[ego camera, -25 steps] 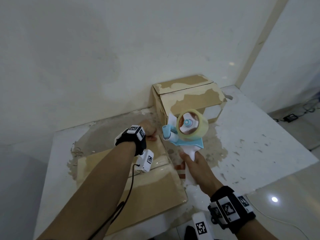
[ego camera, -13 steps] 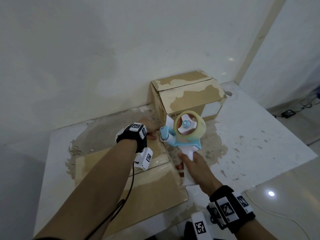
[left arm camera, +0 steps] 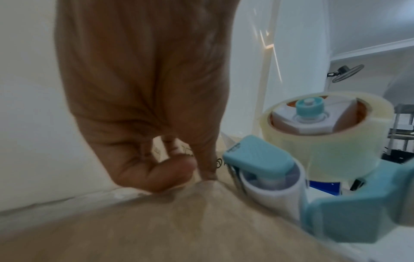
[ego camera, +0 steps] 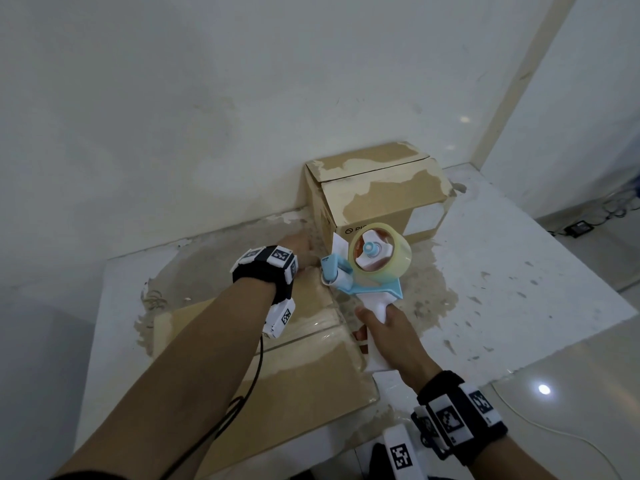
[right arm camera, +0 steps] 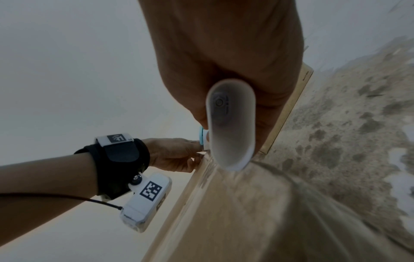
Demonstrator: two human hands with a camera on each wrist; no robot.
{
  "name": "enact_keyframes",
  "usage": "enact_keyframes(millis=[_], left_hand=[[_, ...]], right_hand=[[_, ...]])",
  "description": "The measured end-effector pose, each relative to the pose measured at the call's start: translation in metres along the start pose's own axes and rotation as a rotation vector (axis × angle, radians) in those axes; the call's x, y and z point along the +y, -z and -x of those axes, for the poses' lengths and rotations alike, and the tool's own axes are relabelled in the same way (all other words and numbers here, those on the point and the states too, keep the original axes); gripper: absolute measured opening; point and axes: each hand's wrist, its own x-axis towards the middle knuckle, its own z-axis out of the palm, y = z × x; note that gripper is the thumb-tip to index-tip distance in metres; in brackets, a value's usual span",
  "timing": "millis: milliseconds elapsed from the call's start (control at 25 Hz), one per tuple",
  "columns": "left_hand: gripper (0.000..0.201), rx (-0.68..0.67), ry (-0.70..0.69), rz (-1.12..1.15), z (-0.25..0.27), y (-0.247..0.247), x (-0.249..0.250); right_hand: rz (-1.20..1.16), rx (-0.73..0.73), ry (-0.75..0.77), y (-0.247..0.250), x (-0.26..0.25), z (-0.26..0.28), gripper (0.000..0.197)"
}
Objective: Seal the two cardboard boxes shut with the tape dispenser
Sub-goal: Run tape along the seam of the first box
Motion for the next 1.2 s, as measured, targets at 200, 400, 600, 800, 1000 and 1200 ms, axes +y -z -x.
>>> enact_keyframes(millis=[200, 400, 600, 800, 1000, 1200], left_hand=[[0.034, -0.239, -0.142, -0.026, 0.005, 0.010, -0.015], [0.041, -0.298, -0.064, -0.143, 0.009, 0.008, -0.026], [0.044, -0.202, -0.170, -0.069, 0.007, 0.001, -0.039], [0.040, -0.191, -0.246, 0.002, 0.007, -0.012, -0.049], [0.041, -0.174, -0.227, 0.038, 0.001, -0.017, -0.058], [0.042, -0.157, -0.223, 0.041, -0.004, -0.019, -0.062]], right_hand=[[0.003, 0.011, -0.004, -0.001, -0.001, 0.002, 0.023], [0.013, 0.015, 0.005, -0.001, -0.003, 0.004, 0.021], [0.007, 0.000, -0.004, 0.000, -0.005, 0.003, 0.022], [0.015, -0.025, -0.004, 0.002, -0.011, 0.006, 0.025], [0.039, -0.107, -0.023, 0.009, -0.010, 0.007, 0.034], [0.020, -0.159, -0.114, 0.032, 0.004, 0.041, 0.029]])
